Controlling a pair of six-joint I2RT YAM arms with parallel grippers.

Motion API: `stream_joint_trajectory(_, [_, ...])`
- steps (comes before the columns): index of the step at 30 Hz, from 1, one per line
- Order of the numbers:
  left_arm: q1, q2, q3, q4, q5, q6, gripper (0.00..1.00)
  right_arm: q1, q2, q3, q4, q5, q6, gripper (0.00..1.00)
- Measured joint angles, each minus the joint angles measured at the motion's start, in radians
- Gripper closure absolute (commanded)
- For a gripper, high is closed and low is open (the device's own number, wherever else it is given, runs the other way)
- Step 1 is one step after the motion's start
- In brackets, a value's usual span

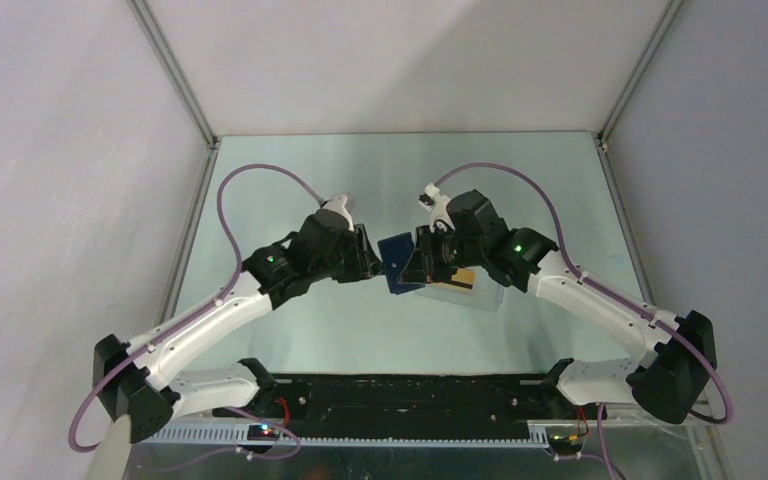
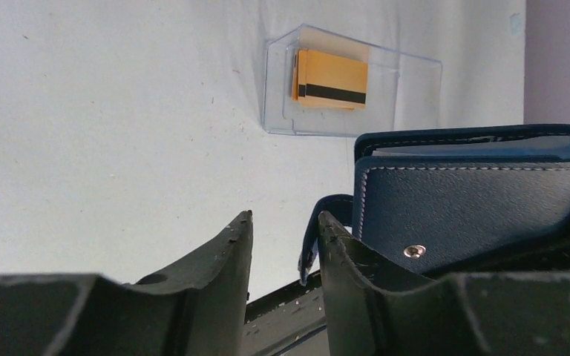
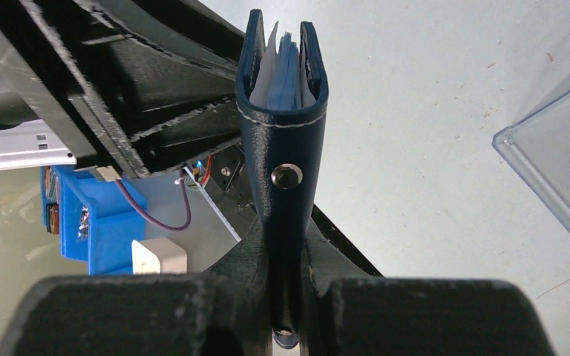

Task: Put the credit cards into the card holder
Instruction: Open the card holder.

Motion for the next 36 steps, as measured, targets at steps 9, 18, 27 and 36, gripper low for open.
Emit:
stream_joint_trajectory(9, [0.001, 0.027, 0.0, 0.006, 0.028, -0.007, 1.0, 0.0, 0.001, 0.0, 0.0, -0.003, 0.0, 1.0])
stream_joint_trajectory(18, [0.021, -0.017, -0.013, 0.016, 0.036, -0.01, 0.51, 0.0, 0.013, 0.0, 0.001, -0.016, 0.0, 1.0])
stream_joint_trajectory(27, [0.101, -0.098, -0.1, 0.03, 0.09, -0.014, 0.53, -0.011, 0.013, 0.0, 0.014, -0.05, 0.008, 1.0])
stream_joint_trajectory(36, [0.117, -0.119, -0.128, 0.104, 0.218, -0.007, 0.47, -0.031, 0.01, 0.0, 0.064, -0.091, 0.034, 1.0])
